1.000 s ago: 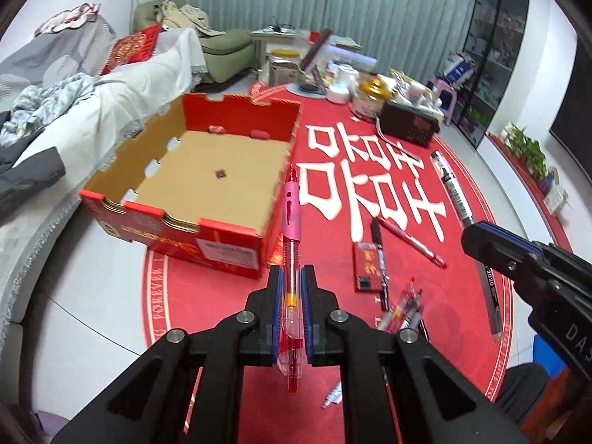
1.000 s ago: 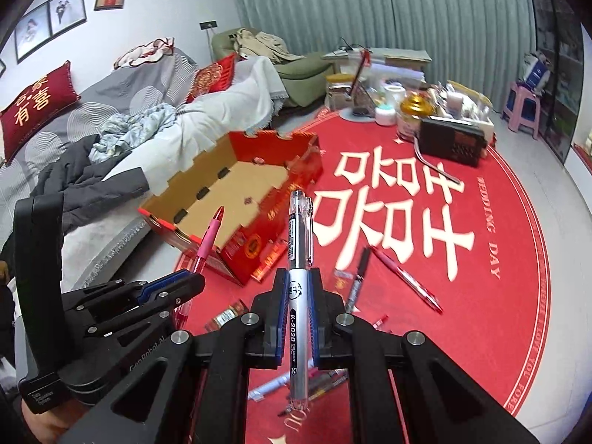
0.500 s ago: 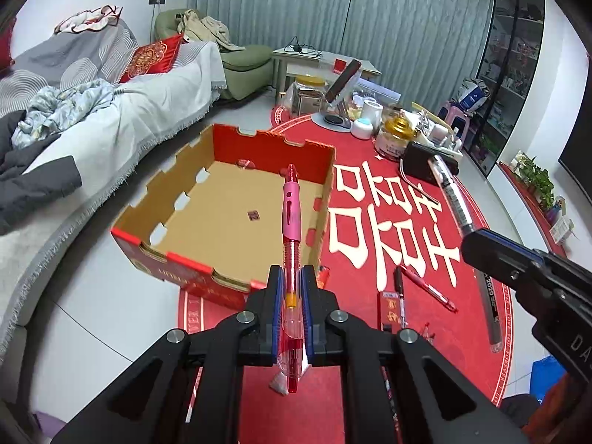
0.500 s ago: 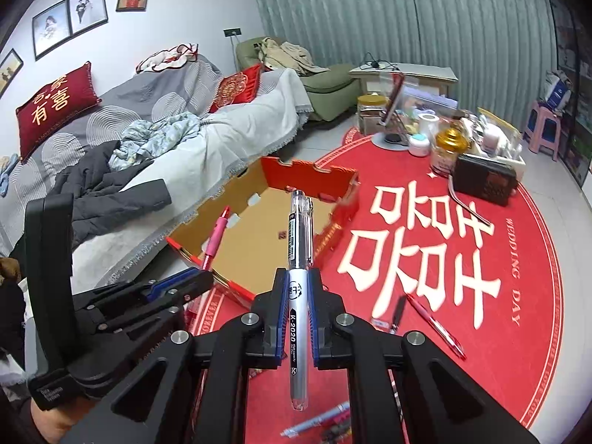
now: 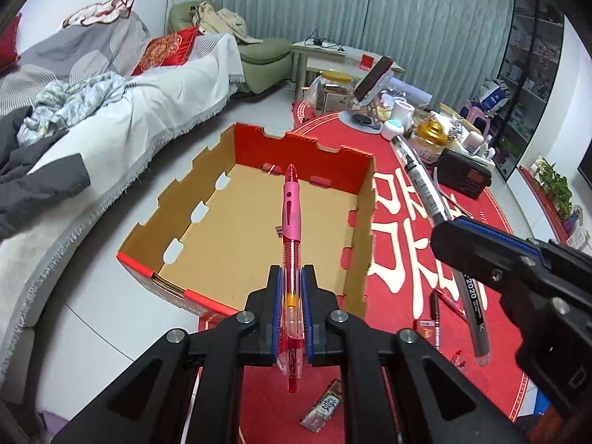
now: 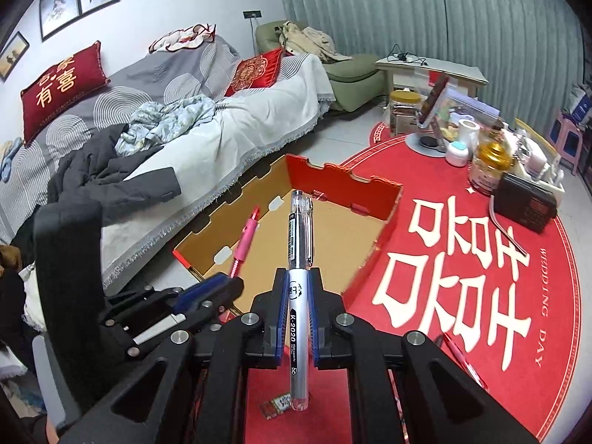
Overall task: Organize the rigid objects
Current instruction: 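Carry the pink pen in the left tool over the cardboard box while the right carries its pen, then open the left tool to drop the pink pen while the right drops the silver pen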
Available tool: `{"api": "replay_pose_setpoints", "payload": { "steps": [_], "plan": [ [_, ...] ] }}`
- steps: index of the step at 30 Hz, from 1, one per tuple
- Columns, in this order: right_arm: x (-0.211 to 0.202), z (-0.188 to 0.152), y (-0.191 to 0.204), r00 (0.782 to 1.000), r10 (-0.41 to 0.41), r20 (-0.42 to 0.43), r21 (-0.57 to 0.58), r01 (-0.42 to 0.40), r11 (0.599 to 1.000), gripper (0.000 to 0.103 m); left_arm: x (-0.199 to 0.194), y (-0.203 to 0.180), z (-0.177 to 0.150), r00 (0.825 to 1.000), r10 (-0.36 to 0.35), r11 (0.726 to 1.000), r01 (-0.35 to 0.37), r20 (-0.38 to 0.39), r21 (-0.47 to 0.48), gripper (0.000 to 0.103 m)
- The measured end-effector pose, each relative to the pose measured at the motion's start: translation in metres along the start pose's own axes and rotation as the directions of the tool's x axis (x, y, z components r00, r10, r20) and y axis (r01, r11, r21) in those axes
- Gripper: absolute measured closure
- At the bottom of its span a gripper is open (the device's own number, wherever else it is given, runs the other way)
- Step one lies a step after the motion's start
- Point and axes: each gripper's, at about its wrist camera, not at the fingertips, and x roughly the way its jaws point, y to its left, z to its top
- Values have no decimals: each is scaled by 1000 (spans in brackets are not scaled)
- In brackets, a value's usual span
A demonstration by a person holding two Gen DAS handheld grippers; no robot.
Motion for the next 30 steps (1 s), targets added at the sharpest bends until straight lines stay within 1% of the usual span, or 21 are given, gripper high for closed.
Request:
{"api": "replay_pose_setpoints", "payload": {
  "steps": [9, 20, 22, 23, 24, 25, 26, 30],
  "plan": [
    [28, 6, 3, 999, -3, -33, -10, 2, 1000, 92, 20, 14, 8, 1000, 3, 1000, -3, -16, -22, 93],
    [45, 13, 1, 998, -13, -54, -2, 13, 1000, 92, 37, 20, 11, 999, -2, 999, 1, -42, -35, 93],
    [49, 14, -2, 998, -21, -67, 15, 23, 1000, 92, 42, 20, 11, 998, -15, 999, 13, -62, -32, 92],
    [52, 15, -5, 996, -17, -82, 32, 20, 999, 91, 48, 19, 11, 996, -31, 999, 29, -87, -24, 91],
    [53, 15, -7, 996, -18, -87, 42, 22, 999, 91, 54, 17, 10, 993, -39, 999, 38, -116, -13, 77],
    [54, 14, -10, 996, -28, -87, 49, 32, 998, 91, 58, 17, 9, 991, -22, 1000, 22, -132, -4, 56],
    [53, 13, -13, 995, -40, -87, 52, 45, 998, 91, 58, 17, 7, 992, -9, 1000, 9, -123, -6, 51],
    [43, 2, -29, 994, -72, -82, 86, 79, 993, 91, 52, 24, 1, 994, -38, 998, 33, -107, -45, 50]
  ]
}}
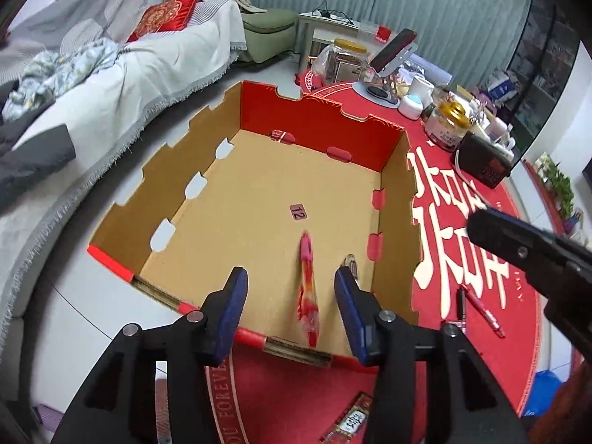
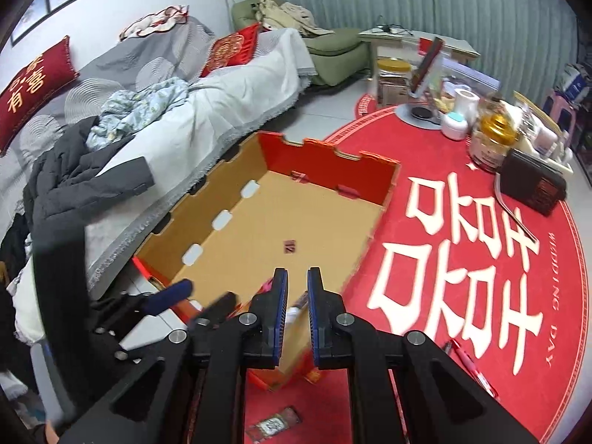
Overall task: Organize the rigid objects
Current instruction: 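Open the left tool to drop the pink pen while the right drops the silver pen, then bring both open tools back over the remaining pens on the rug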
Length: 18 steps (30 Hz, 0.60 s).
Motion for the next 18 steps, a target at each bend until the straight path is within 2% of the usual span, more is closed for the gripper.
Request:
{"api": "replay_pose_setpoints", "payload": {
  "steps": [4, 8, 9, 10, 11, 12, 14, 15, 16, 18],
  "plan": [
    [-13, -25, -26, 1000, -30, -6, 57, 31, 998, 91, -14, -6, -13, 999, -47, 999, 47, 23, 10, 50],
    [-30, -63, -54, 997, -70, -36, 94, 73, 993, 91, -31, -31, -45, 995, -102, 993, 101, 23, 56, 50],
    [-35, -76, -63, 996, -80, -48, 110, 85, 990, 79, -34, -38, -53, 993, -115, 991, 113, 18, 73, 50],
    [-41, -86, -69, 995, -85, -52, 123, 91, 988, 41, -38, -49, -66, 991, -133, 986, 131, 9, 107, 50],
    [-50, -101, -77, 994, -103, -43, 138, 108, 985, 22, -41, -58, -76, 990, -139, 981, 137, 3, 134, 50],
    [-60, -115, -83, 992, -122, -26, 141, 125, 982, 16, -43, -69, -89, 990, -142, 976, 141, -8, 166, 50],
    [-72, -139, -91, 987, -159, -33, 131, 162, 978, 26, -42, -85, -114, 987, -157, 967, 163, -43, 198, 50],
    [-76, -149, -95, 984, -171, -48, 126, 176, 976, 45, -40, -90, -124, 985, -165, 965, 173, -60, 197, 50],
    [-79, -162, -101, 981, -183, -72, 129, 191, 973, 52, -38, -94, -135, 983, -168, 964, 181, -79, 196, 50],
    [-84, -186, -113, 976, -196, -99, 151, 209, 966, 52, -29, -103, -157, 980, -154, 961, 178, -122, 211, 50]
  ]
}}
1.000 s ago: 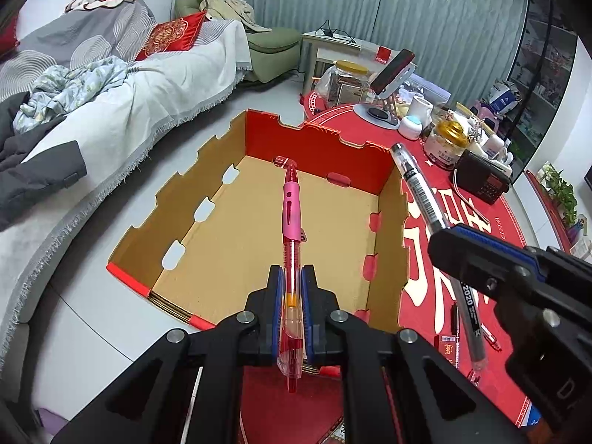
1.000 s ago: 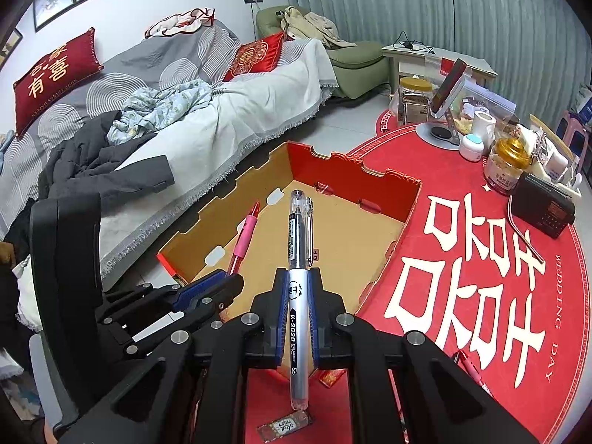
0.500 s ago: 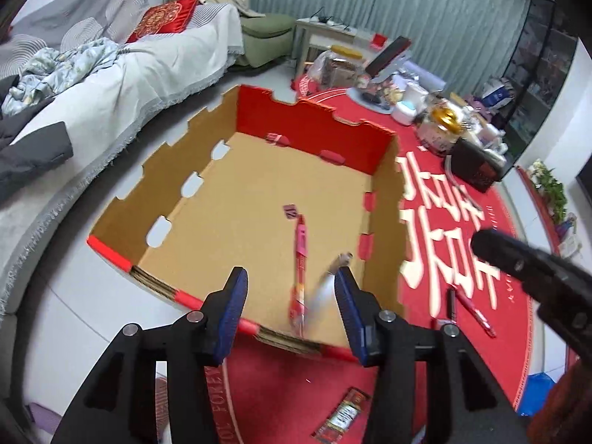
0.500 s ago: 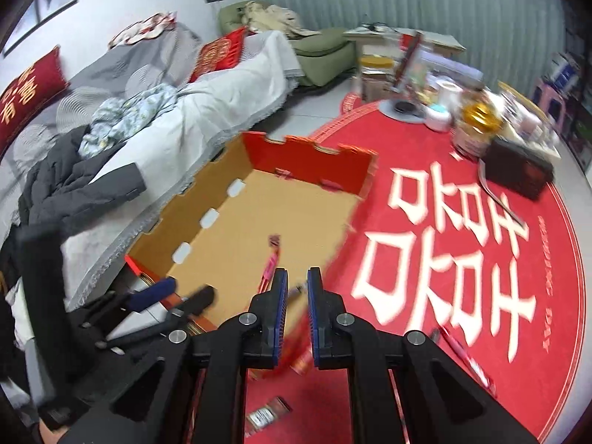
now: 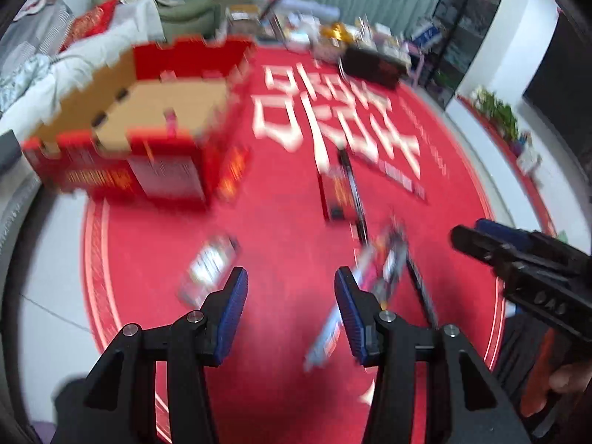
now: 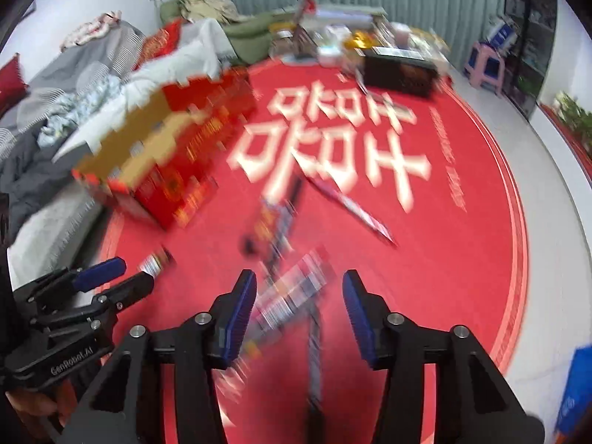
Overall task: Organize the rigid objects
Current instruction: 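Bring both open tools back over the remaining pens on the rug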
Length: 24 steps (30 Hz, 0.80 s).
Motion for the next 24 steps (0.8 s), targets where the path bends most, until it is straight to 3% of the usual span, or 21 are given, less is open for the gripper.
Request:
{"api": "replay_pose_setpoints", "payload": {
  "steps": [2, 7, 19, 24],
  "plan": [
    [3, -19, -14, 1000, -13, -28, 27, 14, 1000, 52, 11, -11, -16, 999, 7, 1000, -5, -38, 28, 50],
    [15, -47, -26, 997, 3, -71, 46, 0, 999, 52, 20, -26, -25, 999, 2, 996, 2, -40, 86, 50],
    [21, -53, -13, 998, 6, -55, -17, -7, 1000, 52, 41, -25, -19, 996, 56, 990, -47, -66, 135, 51],
    [23, -54, -16, 998, 8, -58, -12, -8, 1000, 52, 52, -46, -19, 993, 67, 969, -43, -92, 244, 54]
  ]
}}
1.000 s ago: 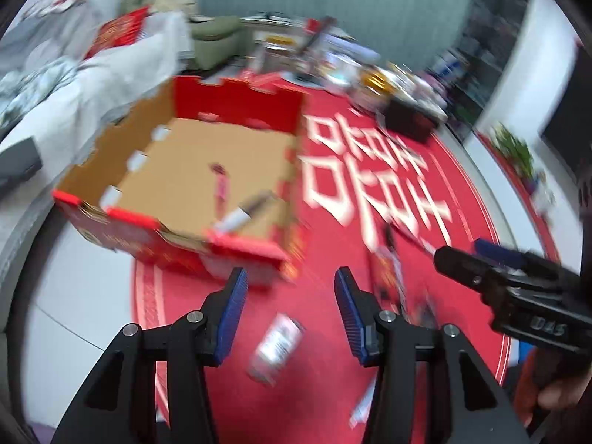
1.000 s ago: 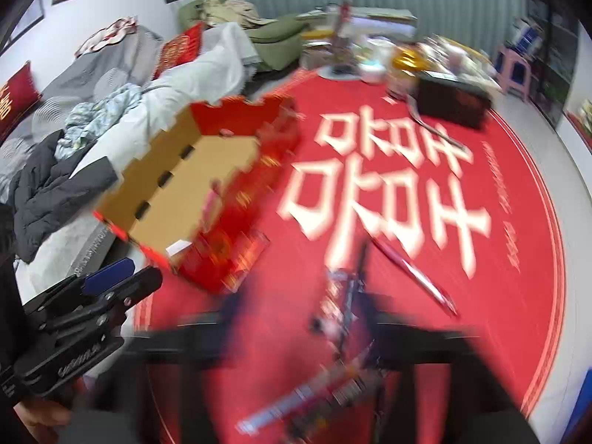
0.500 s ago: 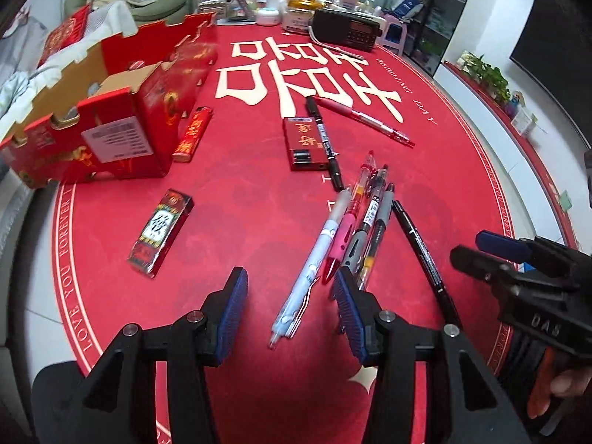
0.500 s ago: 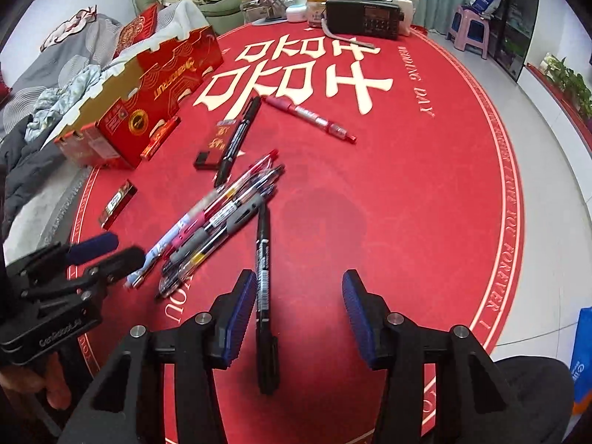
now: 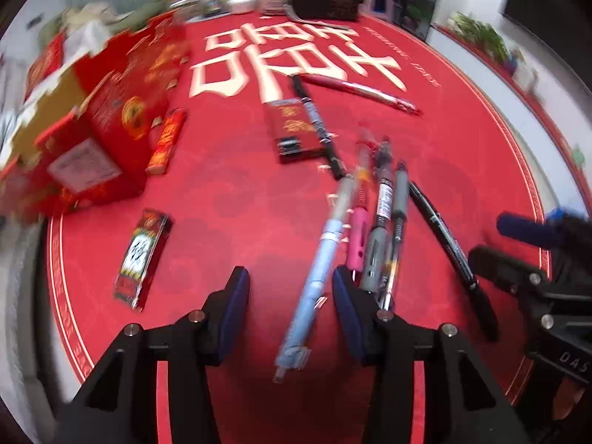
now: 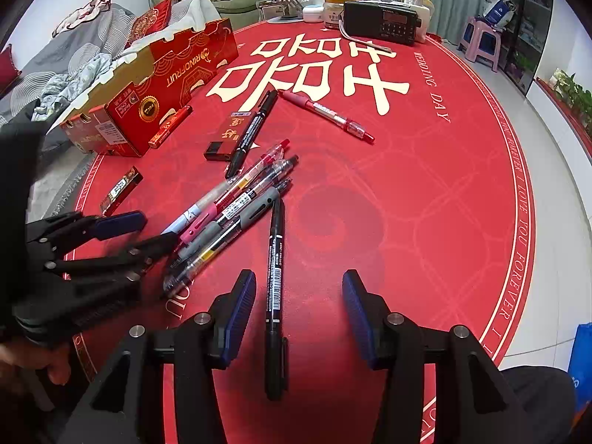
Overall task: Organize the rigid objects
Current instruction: 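Bring both open tools back over the remaining pens on the rug, then grasp the light blue pen with the left tool while the right grasps a black marker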
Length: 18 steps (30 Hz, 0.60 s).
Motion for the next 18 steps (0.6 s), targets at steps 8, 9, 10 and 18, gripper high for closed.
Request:
{"api": "replay_pose_setpoints", "payload": {
  "steps": [8, 9, 10, 18],
  "plan": [
    [7, -1, 5, 1000, -6, -13, -30, 6, 1000, 52, -2, -13, -3, 1000, -25, 999, 24, 16, 35, 65],
    [8, -1, 6, 1000, -6, -18, -35, 6, 999, 52, -2, -13, -4, 999, -26, 999, 25, 20, 32, 66],
    [10, -1, 8, 1000, -7, -23, -41, 6, 999, 52, -1, -13, -3, 999, -23, 999, 22, 24, 34, 66],
    [24, 5, 19, 999, -40, -18, -111, 38, 993, 72, 2, -13, 0, 999, -21, 999, 19, 50, 45, 67]
  ]
}}
